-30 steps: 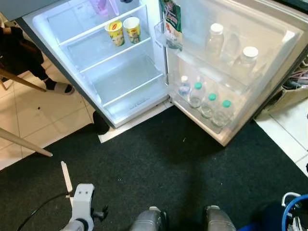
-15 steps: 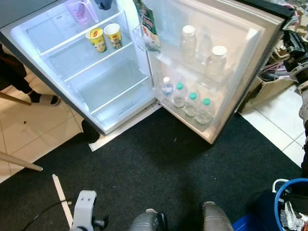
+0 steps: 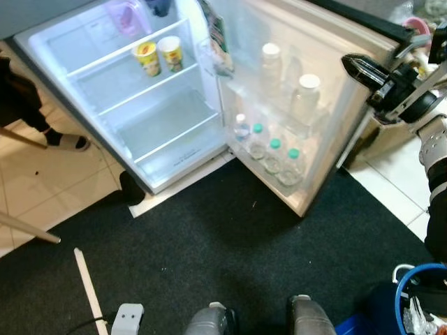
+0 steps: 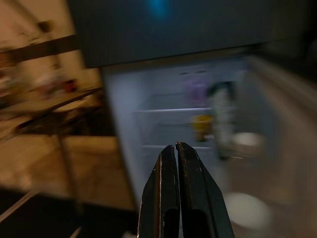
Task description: Restocking fridge
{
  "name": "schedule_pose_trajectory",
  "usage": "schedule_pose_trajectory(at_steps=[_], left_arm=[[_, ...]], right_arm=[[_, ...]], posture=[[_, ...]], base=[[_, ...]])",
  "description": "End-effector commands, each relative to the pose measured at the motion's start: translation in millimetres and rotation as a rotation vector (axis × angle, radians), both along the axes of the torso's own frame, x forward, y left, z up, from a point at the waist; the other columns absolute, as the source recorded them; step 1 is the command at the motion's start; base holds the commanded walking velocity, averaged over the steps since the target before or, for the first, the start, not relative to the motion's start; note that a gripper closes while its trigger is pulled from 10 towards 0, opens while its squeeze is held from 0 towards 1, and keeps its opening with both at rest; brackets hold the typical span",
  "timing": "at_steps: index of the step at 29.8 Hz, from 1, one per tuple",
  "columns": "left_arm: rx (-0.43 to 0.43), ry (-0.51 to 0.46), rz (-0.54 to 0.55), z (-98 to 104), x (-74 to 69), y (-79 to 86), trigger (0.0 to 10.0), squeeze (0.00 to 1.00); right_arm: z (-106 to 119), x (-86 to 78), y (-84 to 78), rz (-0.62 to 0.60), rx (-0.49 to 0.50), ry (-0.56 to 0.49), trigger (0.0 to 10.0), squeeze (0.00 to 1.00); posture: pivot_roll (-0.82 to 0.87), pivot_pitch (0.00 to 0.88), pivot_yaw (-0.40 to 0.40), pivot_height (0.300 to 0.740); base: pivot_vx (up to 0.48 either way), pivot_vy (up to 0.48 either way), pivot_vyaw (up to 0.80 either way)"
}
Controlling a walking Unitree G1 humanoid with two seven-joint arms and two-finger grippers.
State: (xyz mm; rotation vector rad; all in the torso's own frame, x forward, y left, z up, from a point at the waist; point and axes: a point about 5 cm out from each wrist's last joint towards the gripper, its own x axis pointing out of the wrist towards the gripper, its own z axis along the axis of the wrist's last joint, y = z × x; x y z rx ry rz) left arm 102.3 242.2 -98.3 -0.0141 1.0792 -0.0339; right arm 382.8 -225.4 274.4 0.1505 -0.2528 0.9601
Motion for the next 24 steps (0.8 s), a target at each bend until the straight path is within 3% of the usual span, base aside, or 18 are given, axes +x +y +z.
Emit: schedule_pose_trajectory(at_steps=[1, 4, 6, 7, 9, 10, 12, 14, 16, 17, 18, 19, 20, 22, 24], left_arm=[[-0.004, 0.046, 0.01, -4.2, -11.1, -2.7, 10.0, 0.0], [-0.002, 0.046, 0.011, -4.0, -9.3, -3.0, 10.0, 0.0], [-0.003, 0.047, 0.01, -3.7, -6.3, -3.8, 10.0, 0.0], [-0.003, 0.047, 0.01, -3.7, -6.3, -3.8, 10.0, 0.0], [-0.003, 0.051, 0.007, -3.7, -4.9, -4.4, 10.0, 0.0], [-0.003, 0.051, 0.007, -3.7, -4.9, -4.4, 10.0, 0.0], [-0.004, 0.054, 0.008, -3.9, -4.5, -5.0, 10.0, 0.0], [-0.005, 0.055, 0.01, -4.0, -4.3, -5.4, 10.0, 0.0], [-0.006, 0.056, 0.011, -4.2, -4.1, -6.0, 10.0, 0.0], [-0.008, 0.056, 0.013, -4.4, -4.0, -6.8, 10.0, 0.0], [-0.008, 0.056, 0.013, -4.4, -4.0, -6.8, 10.0, 0.0], [-0.01, 0.057, 0.013, -4.7, -4.2, -7.8, 10.0, 0.0], [-0.01, 0.057, 0.013, -4.7, -4.2, -7.8, 10.0, 0.0], [-0.013, 0.058, 0.013, -5.2, -5.4, -9.0, 10.0, 0.0], [-0.013, 0.06, 0.013, -5.5, -6.6, -9.0, 10.0, 0.0]], right_arm=[[-10.8, -3.7, 6.4, 0.083, -0.023, 0.012, 10.0, 0.0], [-14.9, -6.7, 12.0, 0.151, -0.019, 0.001, 10.0, 0.0], [-10.6, -7.8, 11.0, 0.144, 0.102, -0.047, 10.0, 0.0], [-10.6, -7.8, 11.0, 0.144, 0.102, -0.047, 10.0, 0.0], [8.3, -3.9, -11.2, -0.038, 0.31, -0.089, 10.0, 0.0], [8.3, -3.9, -11.2, -0.038, 0.31, -0.089, 10.0, 0.0], [26.2, -3.5, -31.7, -0.161, 0.448, -0.116, 10.0, 0.0], [33.7, -4.6, -39.5, -0.198, 0.492, -0.132, 10.0, 0.0], [39.3, -4.6, -47.5, -0.271, 0.505, -0.138, 10.0, 0.0], [42.3, -4.3, -56.5, -0.37, 0.499, -0.125, 10.0, 0.0], [42.3, -4.3, -56.5, -0.37, 0.499, -0.125, 10.0, 0.0], [41.8, -3.6, -64.9, -0.487, 0.462, -0.103, 10.0, 0.0], [41.8, -3.6, -64.9, -0.487, 0.462, -0.103, 10.0, 0.0], [37.4, -3.6, -79.9, -0.688, 0.379, -0.052, 10.0, 0.0], [34.1, -3.4, -83.7, -0.752, 0.33, -0.03, 10.0, 0.0]], posture=[[-0.01, 0.165, 0.068, 0.74], [-0.01, 0.155, 0.071, 0.74], [-0.01, 0.145, 0.077, 0.74], [-0.01, 0.145, 0.077, 0.74], [-0.02, 0.147, 0.076, 0.74], [-0.02, 0.147, 0.076, 0.74], [-0.02, 0.141, 0.071, 0.74], [-0.02, 0.141, 0.071, 0.74], [-0.02, 0.14, 0.068, 0.74], [-0.02, 0.137, 0.066, 0.74], [-0.02, 0.137, 0.066, 0.74], [-0.02, 0.137, 0.066, 0.74], [-0.02, 0.137, 0.066, 0.74], [-0.02, 0.144, 0.065, 0.74], [-0.02, 0.147, 0.066, 0.74]], base=[[0.0, 0.0, 0.0], [0.0, 0.0, 0.0], [0.0, 0.0, 0.0], [0.0, 0.0, 0.0], [0.0, 0.0, 0.0], [0.0, 0.0, 0.0], [0.0, 0.0, 0.0], [0.0, 0.0, 0.0], [0.0, 0.0, 0.0], [0.0, 0.0, 0.0], [0.0, 0.0, 0.0], [0.0, 0.0, 0.0], [0.0, 0.0, 0.0], [0.0, 0.0, 0.0], [0.0, 0.0, 0.0]])
